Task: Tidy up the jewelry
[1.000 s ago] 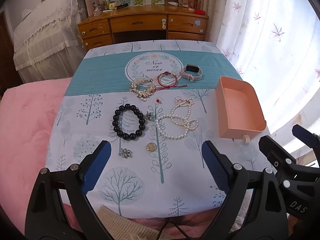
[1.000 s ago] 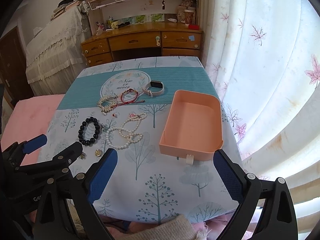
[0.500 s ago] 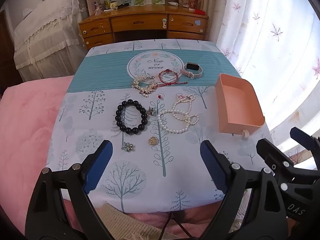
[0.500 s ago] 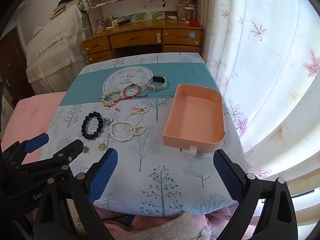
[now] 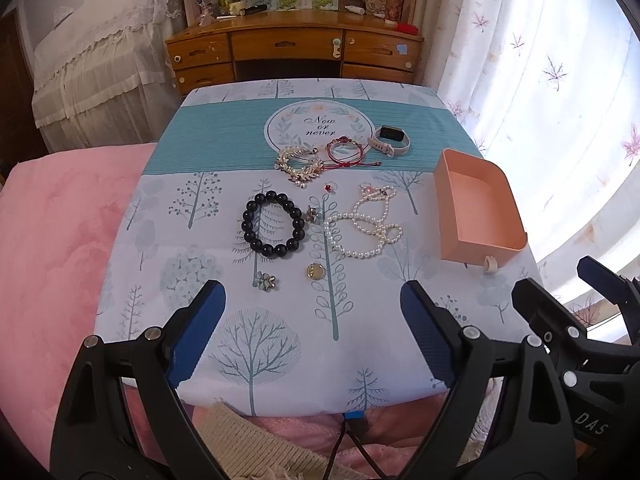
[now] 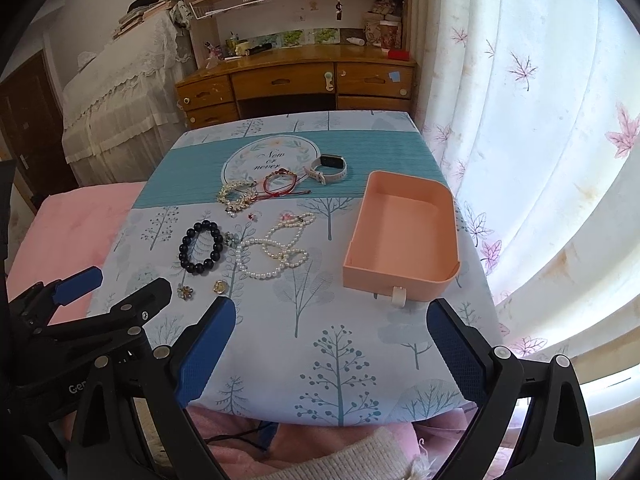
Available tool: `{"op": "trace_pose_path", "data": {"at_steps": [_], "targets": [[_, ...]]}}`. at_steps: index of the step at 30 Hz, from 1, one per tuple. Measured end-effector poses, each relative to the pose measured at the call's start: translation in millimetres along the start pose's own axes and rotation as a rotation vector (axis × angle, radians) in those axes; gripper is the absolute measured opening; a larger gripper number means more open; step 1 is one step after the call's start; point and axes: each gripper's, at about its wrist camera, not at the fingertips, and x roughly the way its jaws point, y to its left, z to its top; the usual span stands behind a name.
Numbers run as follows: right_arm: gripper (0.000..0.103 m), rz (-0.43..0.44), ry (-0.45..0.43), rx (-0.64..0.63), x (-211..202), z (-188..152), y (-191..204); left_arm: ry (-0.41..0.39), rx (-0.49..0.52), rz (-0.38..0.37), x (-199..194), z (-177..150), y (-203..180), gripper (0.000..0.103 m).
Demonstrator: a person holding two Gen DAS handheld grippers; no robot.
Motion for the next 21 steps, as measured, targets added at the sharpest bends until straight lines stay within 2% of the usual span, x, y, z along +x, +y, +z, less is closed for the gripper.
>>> {"op": "trace_pose_path", "data": {"at_steps": [5,10,15,21], "targets": [[0.098,0.015,-0.013,-0.031,-1,2,12,-0.013,-0.038,0.016,-1,2,13,0.088],[0.098,0.044,-0.025,-0.076,-1,10,28,-0.045,-0.07,0.064,-3,9,35,0.088],[0.098,0.069,-0.014,-0.094,5,29,37,-0.042,-0.084,0.118,-3,19,64,0.088],[0.098,0.077,0.029,-0.129,16,63,40,-0.054,-0.048,0.174,-10,38,92,0.088]]}}
